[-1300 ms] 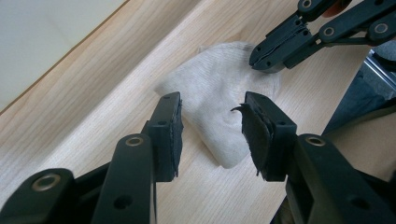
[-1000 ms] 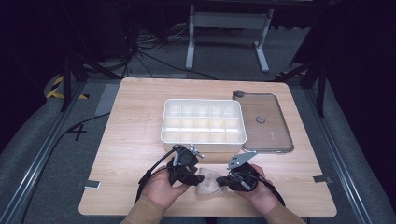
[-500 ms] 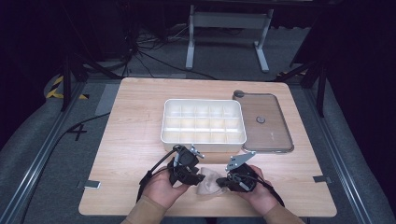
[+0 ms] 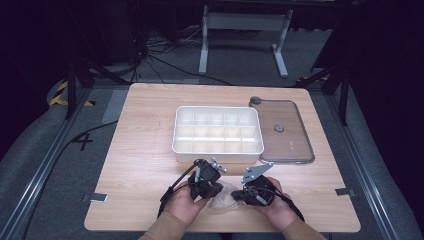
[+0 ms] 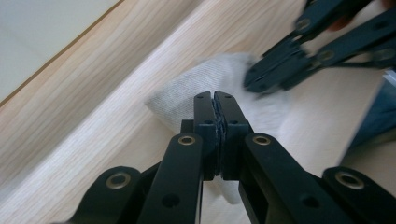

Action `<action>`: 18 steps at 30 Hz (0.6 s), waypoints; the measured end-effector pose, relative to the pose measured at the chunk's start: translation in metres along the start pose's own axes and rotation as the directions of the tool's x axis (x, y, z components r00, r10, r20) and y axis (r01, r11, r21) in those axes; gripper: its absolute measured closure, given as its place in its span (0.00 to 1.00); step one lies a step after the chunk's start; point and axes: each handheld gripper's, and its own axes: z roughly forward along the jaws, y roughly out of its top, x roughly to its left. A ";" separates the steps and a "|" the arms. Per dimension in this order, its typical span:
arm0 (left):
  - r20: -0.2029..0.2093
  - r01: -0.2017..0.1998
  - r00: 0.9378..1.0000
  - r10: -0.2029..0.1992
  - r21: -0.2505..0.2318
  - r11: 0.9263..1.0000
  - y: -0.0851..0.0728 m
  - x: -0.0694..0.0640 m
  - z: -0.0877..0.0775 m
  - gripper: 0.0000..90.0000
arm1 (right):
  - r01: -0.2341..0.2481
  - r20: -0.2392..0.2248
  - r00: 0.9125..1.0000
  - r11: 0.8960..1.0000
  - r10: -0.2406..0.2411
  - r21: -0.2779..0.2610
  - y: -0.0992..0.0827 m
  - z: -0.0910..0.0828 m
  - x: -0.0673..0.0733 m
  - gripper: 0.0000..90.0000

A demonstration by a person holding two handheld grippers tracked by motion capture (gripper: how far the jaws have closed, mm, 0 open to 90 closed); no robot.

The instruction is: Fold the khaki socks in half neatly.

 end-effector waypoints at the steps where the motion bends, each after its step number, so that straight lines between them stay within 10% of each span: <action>1: -0.003 0.011 1.000 -0.011 0.012 1.000 0.000 0.001 0.002 0.98 | 0.001 0.000 1.000 1.000 -0.001 0.000 0.000 0.000 0.000 0.99; 7: -0.025 0.031 0.999 -0.029 0.080 0.996 -0.002 0.007 0.014 0.99 | 0.002 -0.001 1.000 1.000 -0.002 0.000 0.000 0.000 0.000 0.99; 18: -0.033 0.074 0.997 -0.072 0.044 0.996 -0.011 0.019 -0.007 0.93 | 0.001 0.006 1.000 1.000 -0.001 0.005 0.001 0.000 0.001 0.99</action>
